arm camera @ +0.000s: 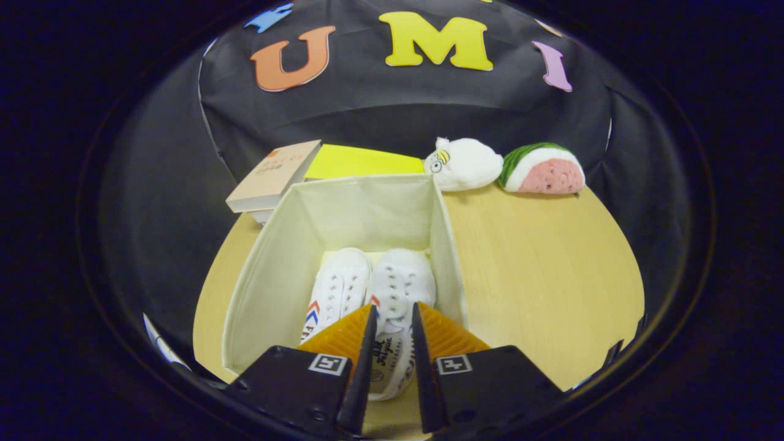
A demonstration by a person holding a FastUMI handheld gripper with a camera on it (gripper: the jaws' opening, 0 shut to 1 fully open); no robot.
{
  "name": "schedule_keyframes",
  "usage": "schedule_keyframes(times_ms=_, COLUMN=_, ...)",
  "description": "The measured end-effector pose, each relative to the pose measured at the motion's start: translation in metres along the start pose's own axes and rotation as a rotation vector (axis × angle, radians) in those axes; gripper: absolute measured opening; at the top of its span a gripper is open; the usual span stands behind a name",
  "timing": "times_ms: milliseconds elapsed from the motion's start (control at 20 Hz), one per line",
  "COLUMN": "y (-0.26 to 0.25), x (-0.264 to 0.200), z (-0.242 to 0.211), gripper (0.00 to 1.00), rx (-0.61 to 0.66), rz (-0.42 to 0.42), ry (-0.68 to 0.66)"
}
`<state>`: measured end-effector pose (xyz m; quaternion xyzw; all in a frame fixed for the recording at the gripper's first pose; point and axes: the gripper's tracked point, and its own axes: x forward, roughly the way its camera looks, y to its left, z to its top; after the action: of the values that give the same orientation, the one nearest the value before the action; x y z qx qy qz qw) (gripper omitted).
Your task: Open the storage box then place both shoes into the box .Put the left shoe in first, then the right shoe, with the right side of both shoes facing outward in a uniform manner.
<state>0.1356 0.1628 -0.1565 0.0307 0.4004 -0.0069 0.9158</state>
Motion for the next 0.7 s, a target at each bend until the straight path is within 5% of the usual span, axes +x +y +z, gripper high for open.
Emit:
schedule_keyframes(times_ms=100, y=-0.003, x=-0.017, z=0.004, gripper=0.69, rx=-0.022, rz=-0.027, ry=-0.053)
schedule_keyframes(times_ms=200, y=-0.013, x=-0.032, z=0.005, gripper=0.86, rx=-0.015, rz=-0.071, ry=-0.101)
schedule_keyframes(times_ms=700, y=-0.036, x=-0.115, z=-0.002, gripper=0.95, rx=-0.039, rz=-0.112, ry=-0.372)
